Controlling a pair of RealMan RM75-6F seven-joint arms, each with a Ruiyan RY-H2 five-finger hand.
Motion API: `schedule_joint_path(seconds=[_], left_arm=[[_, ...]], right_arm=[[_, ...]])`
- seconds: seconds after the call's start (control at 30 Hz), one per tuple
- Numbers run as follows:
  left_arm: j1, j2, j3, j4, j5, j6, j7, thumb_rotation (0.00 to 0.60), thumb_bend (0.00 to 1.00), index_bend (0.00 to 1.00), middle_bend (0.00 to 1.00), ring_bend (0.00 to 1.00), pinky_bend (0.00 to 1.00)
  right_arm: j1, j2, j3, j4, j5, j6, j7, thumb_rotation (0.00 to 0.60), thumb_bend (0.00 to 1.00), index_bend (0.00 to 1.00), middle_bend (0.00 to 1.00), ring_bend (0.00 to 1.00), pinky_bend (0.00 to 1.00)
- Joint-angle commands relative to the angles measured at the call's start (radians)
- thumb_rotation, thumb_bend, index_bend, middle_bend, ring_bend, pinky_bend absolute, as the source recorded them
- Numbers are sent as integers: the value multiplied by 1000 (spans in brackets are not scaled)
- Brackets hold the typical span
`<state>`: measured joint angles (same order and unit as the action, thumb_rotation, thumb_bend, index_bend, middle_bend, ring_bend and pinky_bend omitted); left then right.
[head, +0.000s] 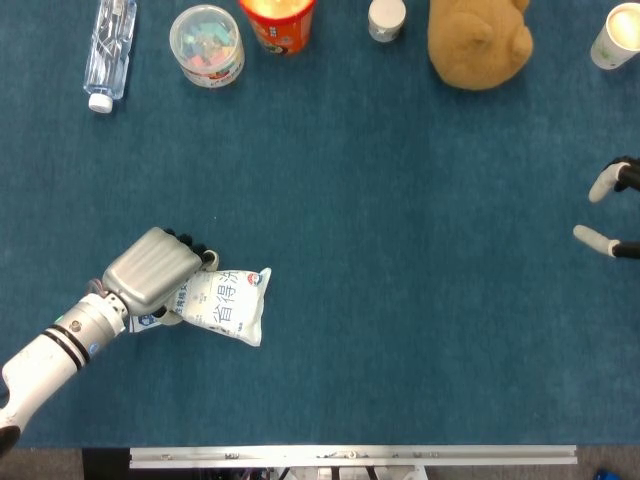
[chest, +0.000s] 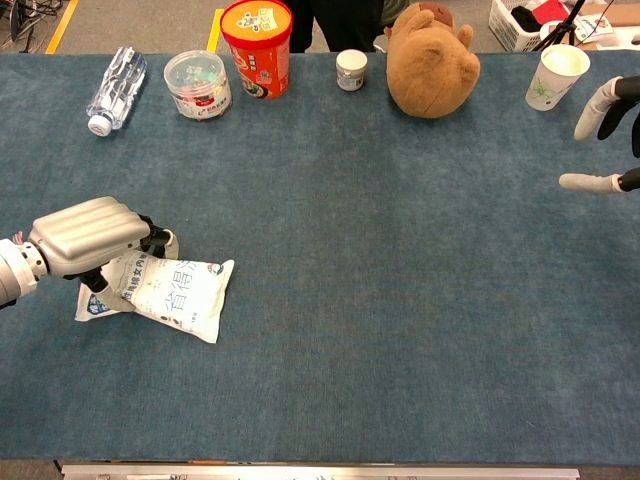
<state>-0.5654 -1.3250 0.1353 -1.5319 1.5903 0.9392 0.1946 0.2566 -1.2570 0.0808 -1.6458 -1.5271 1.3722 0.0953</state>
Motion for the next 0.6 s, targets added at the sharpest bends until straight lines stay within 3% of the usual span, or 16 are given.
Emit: schedule_joint_path(seconds=[0.03,0.13,0.37,0.47,0.6], left_arm=[[3,-3,1,5,3,4,-5,600,11,651,697,456,587],[2,3,6,1,1,-5,-14,600,11,597,605,434,587],[-14,25,14,-26,7,-34,-61,600,9,66,83,132,462],[-17,27,17,-22,27,-24,-85,600,9,0,0,43,385],[-16,24,19,-12,46,-6,-107,600,0,0,0,0,315]], right_arm=[[0,0,0,0,0,-1,0,600,0,576,548,501,652],[0,0,0,0,0,-1,0,600,0,576,548,501,652],[0,-1,0,0,-1,-1,-1,600,0,576,548,501,652],[0,-1,-1,0,-1,-1,-1,600,0,576,548,501,652],[0,0,-1,-1,-2,0,-1,600,0,576,548,501,652]])
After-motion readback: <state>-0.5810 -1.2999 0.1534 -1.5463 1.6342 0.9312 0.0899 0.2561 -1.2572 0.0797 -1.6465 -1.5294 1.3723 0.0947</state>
